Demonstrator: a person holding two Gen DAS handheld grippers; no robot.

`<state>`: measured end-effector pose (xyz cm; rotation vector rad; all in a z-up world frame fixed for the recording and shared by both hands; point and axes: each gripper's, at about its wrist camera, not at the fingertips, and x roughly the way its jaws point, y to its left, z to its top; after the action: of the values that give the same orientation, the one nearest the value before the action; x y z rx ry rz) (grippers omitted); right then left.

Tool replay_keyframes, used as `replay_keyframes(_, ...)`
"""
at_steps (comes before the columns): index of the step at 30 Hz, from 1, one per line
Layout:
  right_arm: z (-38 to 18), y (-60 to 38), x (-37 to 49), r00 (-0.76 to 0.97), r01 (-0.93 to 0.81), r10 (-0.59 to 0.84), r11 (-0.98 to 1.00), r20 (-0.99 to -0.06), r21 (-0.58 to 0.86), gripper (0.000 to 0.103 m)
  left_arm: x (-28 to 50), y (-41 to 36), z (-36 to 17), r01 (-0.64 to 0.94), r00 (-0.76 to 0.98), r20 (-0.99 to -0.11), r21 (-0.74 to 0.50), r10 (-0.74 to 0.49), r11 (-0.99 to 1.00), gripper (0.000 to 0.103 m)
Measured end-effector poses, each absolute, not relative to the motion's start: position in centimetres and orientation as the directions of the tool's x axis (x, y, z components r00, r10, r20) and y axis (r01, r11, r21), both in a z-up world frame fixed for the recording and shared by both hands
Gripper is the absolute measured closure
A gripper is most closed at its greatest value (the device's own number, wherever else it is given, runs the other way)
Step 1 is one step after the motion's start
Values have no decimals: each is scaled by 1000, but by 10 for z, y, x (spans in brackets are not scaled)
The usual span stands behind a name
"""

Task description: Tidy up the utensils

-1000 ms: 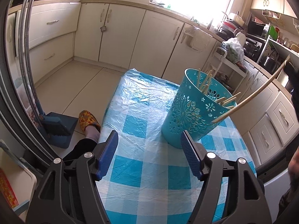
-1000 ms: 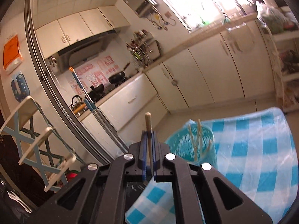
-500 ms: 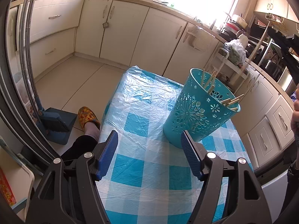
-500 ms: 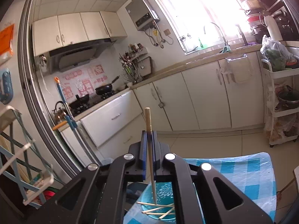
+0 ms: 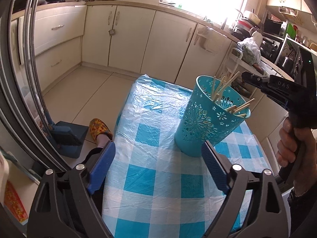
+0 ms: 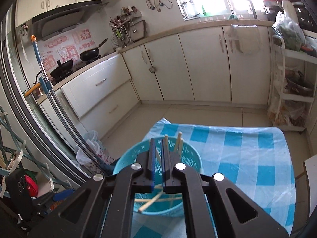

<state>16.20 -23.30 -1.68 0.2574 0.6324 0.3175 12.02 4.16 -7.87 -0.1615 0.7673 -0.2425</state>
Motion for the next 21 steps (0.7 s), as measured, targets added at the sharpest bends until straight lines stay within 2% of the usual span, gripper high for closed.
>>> replay_keyframes(1, -13, -234, 153, 772, -206, 361, 921, -524, 331, 90, 117, 39, -74, 161, 695, -668, -214, -265, 963, 15)
replay_keyframes(2, -10, -233, 146, 779, -204, 358, 921, -514, 331, 83, 113, 37, -69, 163, 700, -668, -195, -253, 967, 13)
replay_keyframes(3, -5, -234, 133, 790, -200, 351, 922, -503, 330, 70, 109, 35, -64, 162, 708, -665, -175, -238, 971, 12)
replay_keyframes(4, -2, -233, 123, 799, -191, 341, 925, -495, 328, 63, 106, 33, -58, 162, 714, -661, -161, -228, 974, 10)
replay_keyframes(6, 6, -230, 95, 820, -163, 307, 934, -483, 319, 37, 95, 28, -46, 165, 730, -651, -124, -206, 978, 8)
replay_keyframes(7, 9, -227, 82, 828, -144, 285, 940, -483, 308, 31, 90, 26, -39, 162, 739, -646, -105, -191, 981, 8)
replay_keyframes(8, 13, -225, 67, 838, -126, 261, 947, -480, 295, 18, 86, 25, -35, 162, 744, -643, -92, -183, 983, 8)
replay_keyframes(9, 17, -221, 49, 851, -105, 231, 954, -472, 279, 11, 79, 21, -27, 159, 749, -641, -70, -167, 985, 8)
replay_keyframes(13, 27, -207, -2, 878, -36, 133, 976, -460, 214, 7, 57, 12, -6, 198, 739, -648, -52, -184, 979, 7)
replay_keyframes(16, 36, -196, -23, 867, 21, 62, 987, -495, 159, 7, 29, 9, 12, 226, 762, -616, -34, -198, 974, 7)
replay_keyframes(21, 58, -187, -61, 871, 44, 30, 989, -490, 140, 7, -3, 3, 35, 183, 801, -589, 75, -104, 980, 7)
